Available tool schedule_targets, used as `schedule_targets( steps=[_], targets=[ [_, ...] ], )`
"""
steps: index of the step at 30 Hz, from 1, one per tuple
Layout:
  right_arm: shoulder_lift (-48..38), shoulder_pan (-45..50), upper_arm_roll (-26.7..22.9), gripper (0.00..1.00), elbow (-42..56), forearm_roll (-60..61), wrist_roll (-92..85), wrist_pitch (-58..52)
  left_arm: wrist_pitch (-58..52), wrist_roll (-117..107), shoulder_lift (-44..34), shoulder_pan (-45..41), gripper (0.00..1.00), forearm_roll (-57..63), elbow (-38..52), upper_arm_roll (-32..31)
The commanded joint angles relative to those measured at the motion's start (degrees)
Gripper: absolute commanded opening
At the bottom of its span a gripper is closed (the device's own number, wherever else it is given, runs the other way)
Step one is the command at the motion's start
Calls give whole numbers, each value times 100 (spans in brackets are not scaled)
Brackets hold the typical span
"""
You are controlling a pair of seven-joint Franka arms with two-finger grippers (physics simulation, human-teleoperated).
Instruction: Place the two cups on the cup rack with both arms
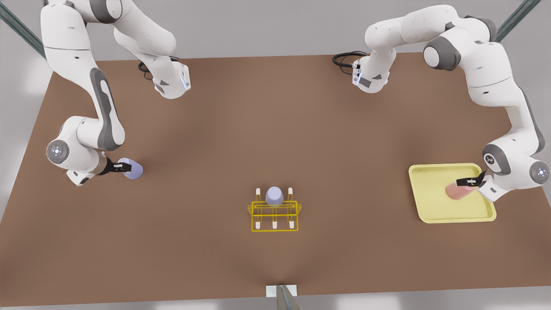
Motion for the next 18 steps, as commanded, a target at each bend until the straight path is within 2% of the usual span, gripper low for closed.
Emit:
schedule_targets(
  steps=[1, 12, 14, 18],
  targets=[
    [-21, -45, 0, 100, -188, 36, -639, 778, 397, 1860, 9, 22, 100, -19, -90, -7],
    [-12, -107, -17, 100, -768, 36, -903, 1367, 414, 1798, 228, 67, 100, -98, -204, -15],
    [-56, -212, -17, 100, -996, 27, -982, 1674, 414, 1798, 228, 67, 88, -98, -204, -15],
    [-56, -274, -17, 100, -1242, 27, -1017, 1833, 414, 1798, 228, 67, 88, -89, -196, -15]
  ],
)
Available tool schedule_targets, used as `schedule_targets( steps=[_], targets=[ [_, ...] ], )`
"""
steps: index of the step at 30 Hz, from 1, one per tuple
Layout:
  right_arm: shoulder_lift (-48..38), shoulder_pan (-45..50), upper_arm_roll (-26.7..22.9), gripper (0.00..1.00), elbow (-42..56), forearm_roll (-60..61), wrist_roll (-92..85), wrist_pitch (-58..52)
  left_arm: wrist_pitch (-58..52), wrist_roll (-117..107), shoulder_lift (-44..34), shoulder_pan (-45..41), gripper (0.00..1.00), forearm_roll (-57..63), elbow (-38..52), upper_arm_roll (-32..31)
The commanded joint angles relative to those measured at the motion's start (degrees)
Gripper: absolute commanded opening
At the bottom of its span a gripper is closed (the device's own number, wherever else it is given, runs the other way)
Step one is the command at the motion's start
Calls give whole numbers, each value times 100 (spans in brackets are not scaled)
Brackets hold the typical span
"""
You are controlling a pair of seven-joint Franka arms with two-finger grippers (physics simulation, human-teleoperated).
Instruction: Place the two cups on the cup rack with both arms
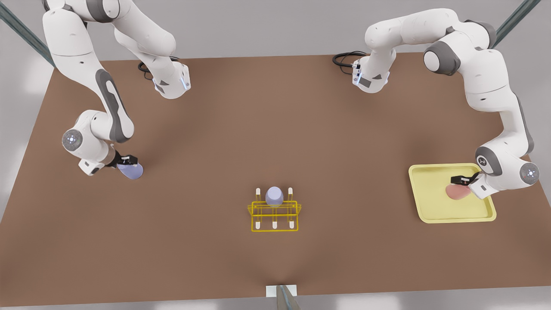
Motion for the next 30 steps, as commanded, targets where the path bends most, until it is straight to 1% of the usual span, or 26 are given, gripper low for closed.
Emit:
schedule_targets(
  steps=[1, 7, 8, 22, 25, 28, 30],
  targets=[
    [-6, -18, 1, 100, -111, 11, -507, 453, 13, 660, 4, -10, 88, 1, 1, -3],
    [47, -27, 1, 100, -234, -16, -586, 603, 21, 651, 65, -36, 87, -16, 28, -3],
    [56, -27, 1, 100, -234, -16, -586, 603, 21, 573, 92, -36, 84, -16, 37, -3],
    [144, 17, 9, 100, -296, -42, -594, 673, 21, 528, 4, -62, 83, -139, 124, -161],
    [144, 26, 18, 96, -322, -42, -594, 664, 4, 414, -49, -80, 83, -130, 124, -170],
    [144, 26, 18, 87, -322, -42, -594, 664, -58, 326, -128, -115, 83, -130, 116, -196],
    [144, 26, 18, 85, -313, -42, -594, 664, -637, -86, -330, -203, 83, -130, 116, -196]
  ],
)
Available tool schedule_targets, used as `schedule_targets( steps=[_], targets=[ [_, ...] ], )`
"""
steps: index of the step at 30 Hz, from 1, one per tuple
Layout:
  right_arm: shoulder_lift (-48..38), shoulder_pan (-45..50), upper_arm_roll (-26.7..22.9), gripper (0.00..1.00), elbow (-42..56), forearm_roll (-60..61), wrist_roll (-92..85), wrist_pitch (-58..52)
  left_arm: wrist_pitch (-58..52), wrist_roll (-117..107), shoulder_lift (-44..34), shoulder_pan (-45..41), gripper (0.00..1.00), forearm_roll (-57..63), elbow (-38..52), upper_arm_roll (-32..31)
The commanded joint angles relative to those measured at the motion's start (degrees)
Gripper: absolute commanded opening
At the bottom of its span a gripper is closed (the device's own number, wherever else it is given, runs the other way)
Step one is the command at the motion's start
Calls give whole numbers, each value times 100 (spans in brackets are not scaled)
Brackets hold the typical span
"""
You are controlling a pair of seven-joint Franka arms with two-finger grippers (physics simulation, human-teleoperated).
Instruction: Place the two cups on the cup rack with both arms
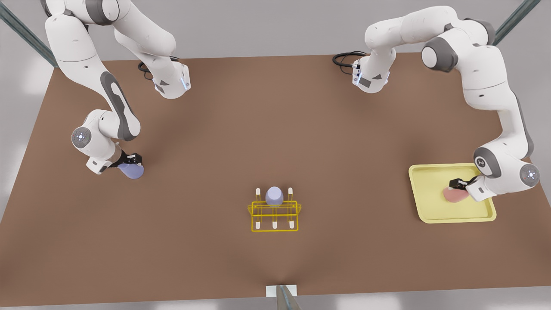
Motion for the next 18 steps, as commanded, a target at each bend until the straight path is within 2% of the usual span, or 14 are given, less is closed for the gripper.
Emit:
schedule_targets(
  steps=[1, 3, 6, 11, 13, 16, 18],
  targets=[
    [-2, 4, -2, 84, 3, -21, -114, -1, -765, -643, -150, -114, 83, -12, 2, 0],
    [-19, 4, 7, 79, 29, -21, -114, -36, -959, -811, -256, -220, 83, -3, 2, 0],
    [-54, 4, 16, 79, 29, -21, -176, -71, -1504, -2076, -423, -853, 83, -20, 177, -79],
    [-81, 30, 60, 79, 126, -30, -176, -185, -1671, -4263, -379, -870, 82, -91, 643, -1186],
    [-125, 83, 121, 79, 179, -21, -176, -230, -1662, -5599, -335, -870, 82, -196, 731, -1810],
    [-178, 83, 359, 79, 346, -12, -316, -256, -1627, -7419, 236, -879, 82, -214, 1671, -2619],
    [-186, 83, 622, 79, 530, 14, -448, -282, -1592, -8193, 658, -1072, 82, -363, 2392, -2733]
  ],
)
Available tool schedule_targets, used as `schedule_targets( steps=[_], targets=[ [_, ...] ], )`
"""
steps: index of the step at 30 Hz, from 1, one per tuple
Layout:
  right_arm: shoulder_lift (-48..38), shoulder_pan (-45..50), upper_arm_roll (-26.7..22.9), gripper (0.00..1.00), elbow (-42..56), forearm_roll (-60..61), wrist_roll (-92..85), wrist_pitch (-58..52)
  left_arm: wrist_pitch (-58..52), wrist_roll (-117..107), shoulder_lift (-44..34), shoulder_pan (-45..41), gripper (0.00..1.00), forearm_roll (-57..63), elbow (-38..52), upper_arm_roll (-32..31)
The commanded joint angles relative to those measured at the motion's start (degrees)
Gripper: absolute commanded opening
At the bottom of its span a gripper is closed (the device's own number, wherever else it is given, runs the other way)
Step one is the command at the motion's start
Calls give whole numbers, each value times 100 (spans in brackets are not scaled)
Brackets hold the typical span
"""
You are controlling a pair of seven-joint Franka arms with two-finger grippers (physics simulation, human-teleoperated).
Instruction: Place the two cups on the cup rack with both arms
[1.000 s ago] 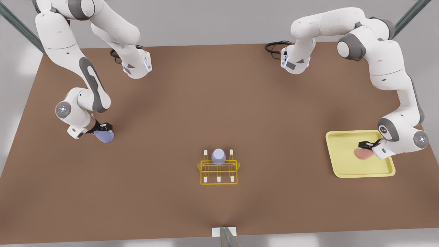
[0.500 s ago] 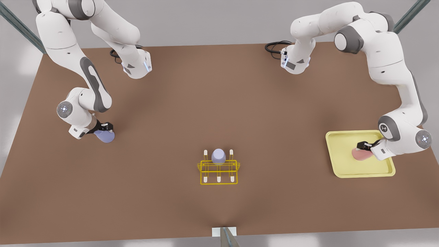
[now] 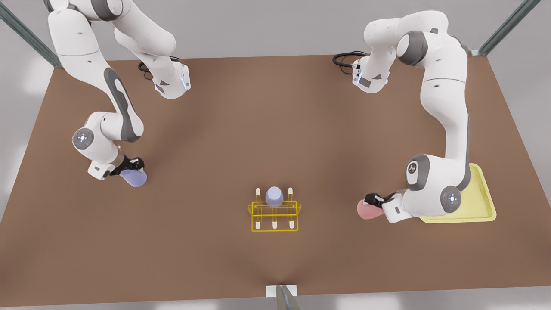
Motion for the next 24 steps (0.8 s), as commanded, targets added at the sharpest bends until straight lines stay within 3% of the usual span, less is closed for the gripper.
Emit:
schedule_targets(
  steps=[1, 3, 8, 11, 14, 19, 24],
  targets=[
    [-8, 9, 226, 78, 130, -6, -240, -86, 167, -5466, 274, -124, 82, -196, 471, -82],
    [27, 18, 463, 78, 323, 72, -240, -86, 888, -6125, 309, -255, 82, -486, 472, -153],
    [211, 79, 1438, 78, 938, 381, -231, -77, 1381, -6276, 599, -941, 82, -688, 762, -135],
    [387, 580, 1492, 78, 1413, 398, -222, -77, 2233, -6302, 731, -1003, 82, -864, 911, -135],
    [712, 800, 1966, 78, 1914, 653, -187, -77, 2567, -6250, 916, -1380, 82, -1057, 1069, -126],
    [1204, 1354, 1993, 78, 2722, 1268, -73, -86, 2857, -6285, 1056, -1670, 82, -1057, 1228, -118],
    [2153, 1705, 1993, 78, 4296, 1690, 226, -569, 3104, -6285, 1153, -1802, 83, -1057, 1228, -109]
  ],
)
